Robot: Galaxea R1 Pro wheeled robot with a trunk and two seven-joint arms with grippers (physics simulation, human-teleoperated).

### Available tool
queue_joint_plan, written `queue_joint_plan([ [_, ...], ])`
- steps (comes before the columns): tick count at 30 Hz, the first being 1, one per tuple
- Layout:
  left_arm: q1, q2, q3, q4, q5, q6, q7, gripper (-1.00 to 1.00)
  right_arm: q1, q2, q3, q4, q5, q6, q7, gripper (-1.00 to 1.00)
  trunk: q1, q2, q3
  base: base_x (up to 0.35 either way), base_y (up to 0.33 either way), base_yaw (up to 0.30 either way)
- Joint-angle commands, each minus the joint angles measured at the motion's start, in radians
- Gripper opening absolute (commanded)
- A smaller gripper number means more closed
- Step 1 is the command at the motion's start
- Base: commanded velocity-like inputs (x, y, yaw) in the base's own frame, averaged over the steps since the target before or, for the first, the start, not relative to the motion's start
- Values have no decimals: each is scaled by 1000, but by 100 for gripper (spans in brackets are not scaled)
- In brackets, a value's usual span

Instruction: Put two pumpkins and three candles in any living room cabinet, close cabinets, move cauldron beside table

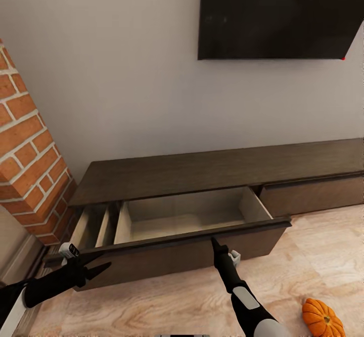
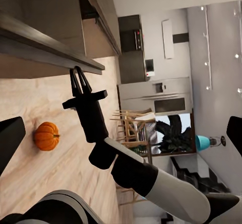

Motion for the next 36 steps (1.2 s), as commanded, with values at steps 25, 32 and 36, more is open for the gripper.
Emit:
queue_joint_plan([
  [25, 0, 0, 0, 0, 0, -1, 0, 100, 0, 13, 26, -1, 8, 3, 11, -100, 0, 0, 0, -93, 0, 0],
  [32, 0, 0, 0, 0, 0, -1, 0, 100, 0, 13, 26, -1, 8, 3, 11, -100, 0, 0, 0, -18, 0, 0],
  [36, 0, 0, 0, 0, 0, -1, 0, 100, 0, 13, 26, -1, 8, 3, 11, -100, 0, 0, 0, -81, 0, 0],
])
